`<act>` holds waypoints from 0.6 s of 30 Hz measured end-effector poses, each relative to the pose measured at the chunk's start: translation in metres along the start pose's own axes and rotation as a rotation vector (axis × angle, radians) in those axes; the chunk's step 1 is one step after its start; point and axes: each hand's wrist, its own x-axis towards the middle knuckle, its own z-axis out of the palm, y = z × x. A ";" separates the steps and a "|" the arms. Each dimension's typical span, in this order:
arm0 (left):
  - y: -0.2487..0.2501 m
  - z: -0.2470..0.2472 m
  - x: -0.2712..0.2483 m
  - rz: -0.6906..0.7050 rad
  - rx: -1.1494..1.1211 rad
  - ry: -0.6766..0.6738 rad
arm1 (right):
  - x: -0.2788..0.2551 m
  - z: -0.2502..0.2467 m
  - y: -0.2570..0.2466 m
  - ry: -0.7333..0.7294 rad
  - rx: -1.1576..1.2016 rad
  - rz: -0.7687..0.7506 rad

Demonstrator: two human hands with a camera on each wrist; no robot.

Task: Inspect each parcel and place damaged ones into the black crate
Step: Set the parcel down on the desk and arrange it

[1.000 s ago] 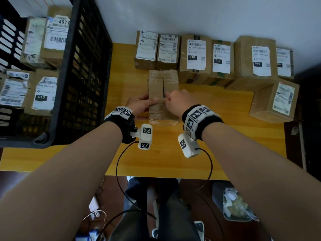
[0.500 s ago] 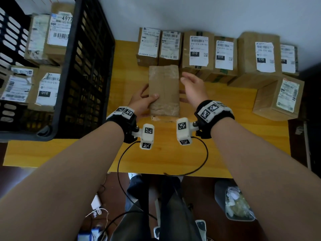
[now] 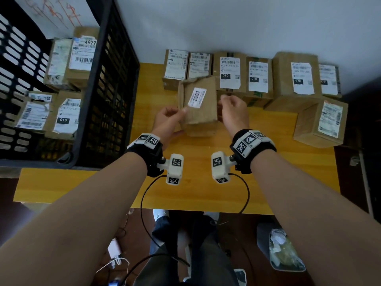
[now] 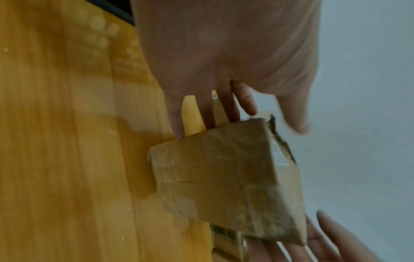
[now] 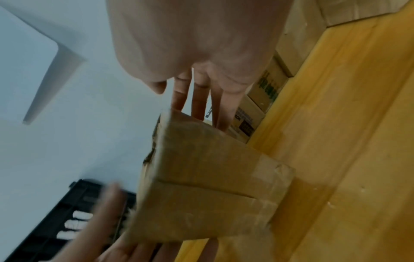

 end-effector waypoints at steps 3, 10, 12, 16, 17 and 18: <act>-0.013 0.005 0.003 -0.001 0.103 0.081 | 0.001 -0.005 0.006 -0.041 -0.153 -0.058; -0.013 0.014 0.012 -0.043 0.100 0.078 | 0.007 0.000 0.002 -0.154 -0.440 -0.483; -0.011 0.020 0.014 -0.052 0.125 0.061 | 0.010 0.006 0.004 -0.275 -0.658 -0.417; -0.005 0.026 0.019 -0.091 0.167 0.068 | 0.010 0.008 -0.006 -0.349 -0.867 -0.278; -0.003 0.026 0.021 -0.106 0.171 0.072 | 0.012 0.010 -0.012 -0.359 -0.907 -0.254; -0.001 0.025 0.021 -0.121 0.181 0.071 | 0.015 0.012 -0.017 -0.374 -0.954 -0.225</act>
